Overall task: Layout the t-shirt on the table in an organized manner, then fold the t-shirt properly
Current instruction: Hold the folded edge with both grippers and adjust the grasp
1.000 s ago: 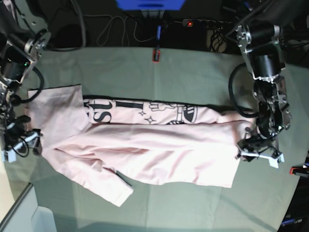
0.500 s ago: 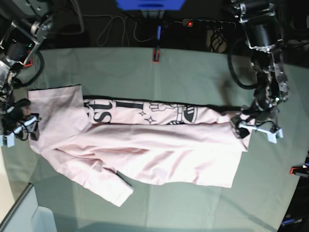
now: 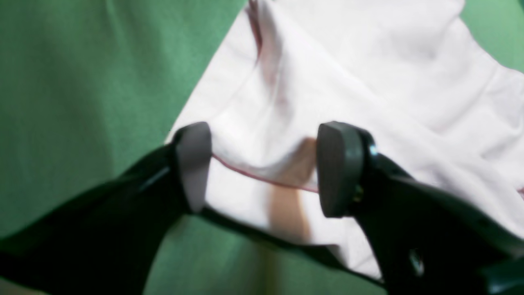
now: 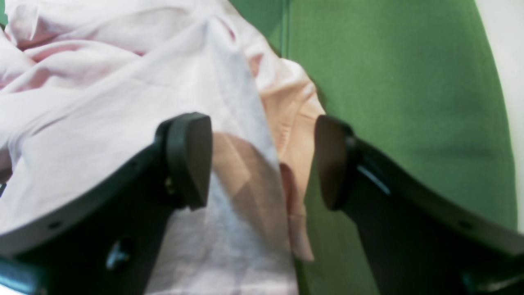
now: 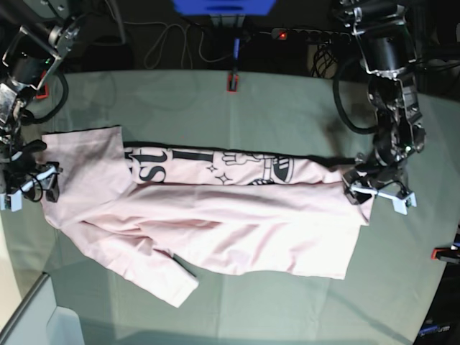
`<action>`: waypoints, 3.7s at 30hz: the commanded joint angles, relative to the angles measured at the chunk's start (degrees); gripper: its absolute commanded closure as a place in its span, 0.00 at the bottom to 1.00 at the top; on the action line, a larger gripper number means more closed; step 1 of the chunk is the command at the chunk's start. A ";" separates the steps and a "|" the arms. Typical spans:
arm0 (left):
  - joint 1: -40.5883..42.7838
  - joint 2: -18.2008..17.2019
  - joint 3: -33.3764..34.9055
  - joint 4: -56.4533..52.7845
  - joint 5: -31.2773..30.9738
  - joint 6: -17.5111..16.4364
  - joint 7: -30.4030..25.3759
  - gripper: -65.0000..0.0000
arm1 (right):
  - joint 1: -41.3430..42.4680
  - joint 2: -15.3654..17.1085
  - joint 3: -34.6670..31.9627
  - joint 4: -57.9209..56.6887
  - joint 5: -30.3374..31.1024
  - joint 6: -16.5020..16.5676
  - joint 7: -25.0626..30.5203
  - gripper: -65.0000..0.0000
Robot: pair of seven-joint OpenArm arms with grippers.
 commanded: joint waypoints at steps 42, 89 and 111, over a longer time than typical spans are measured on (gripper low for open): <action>-3.09 1.12 -4.04 -2.66 -0.40 -0.17 -4.08 0.63 | -2.68 1.57 0.18 1.19 0.84 0.19 2.06 0.42; -2.21 0.77 -4.39 0.94 -0.32 -0.17 -3.55 1.00 | 0.92 1.39 -2.46 1.28 0.76 0.19 2.15 0.63; -0.54 0.68 -4.48 3.93 -0.32 -0.17 -3.55 1.00 | -6.11 1.30 -2.63 8.93 1.99 0.19 2.06 1.00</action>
